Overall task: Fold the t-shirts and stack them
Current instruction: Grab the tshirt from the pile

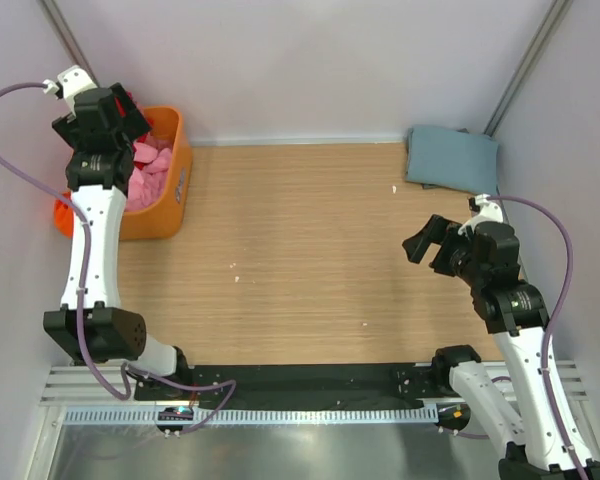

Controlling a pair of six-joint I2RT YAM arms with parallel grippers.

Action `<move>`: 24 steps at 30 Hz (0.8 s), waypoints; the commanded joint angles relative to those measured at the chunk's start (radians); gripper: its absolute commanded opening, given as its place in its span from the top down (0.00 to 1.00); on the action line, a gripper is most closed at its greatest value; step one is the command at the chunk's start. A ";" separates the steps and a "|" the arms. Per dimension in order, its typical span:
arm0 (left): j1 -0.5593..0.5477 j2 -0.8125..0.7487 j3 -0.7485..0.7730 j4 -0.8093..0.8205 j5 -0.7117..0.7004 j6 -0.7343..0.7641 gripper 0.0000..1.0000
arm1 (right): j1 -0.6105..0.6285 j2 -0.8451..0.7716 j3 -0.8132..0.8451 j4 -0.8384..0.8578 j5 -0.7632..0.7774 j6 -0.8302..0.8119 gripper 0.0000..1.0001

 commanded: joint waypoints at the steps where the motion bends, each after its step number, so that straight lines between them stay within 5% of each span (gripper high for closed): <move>1: 0.027 0.024 0.051 -0.003 0.082 -0.024 0.00 | 0.017 -0.042 0.006 0.027 0.038 -0.018 0.00; 12: 0.046 0.273 0.162 -0.096 0.194 -0.025 0.02 | 0.033 0.014 0.000 0.017 0.044 -0.015 0.00; 24: 0.068 0.502 0.174 -0.214 0.040 -0.024 0.06 | 0.044 0.048 0.000 0.005 0.092 -0.003 0.00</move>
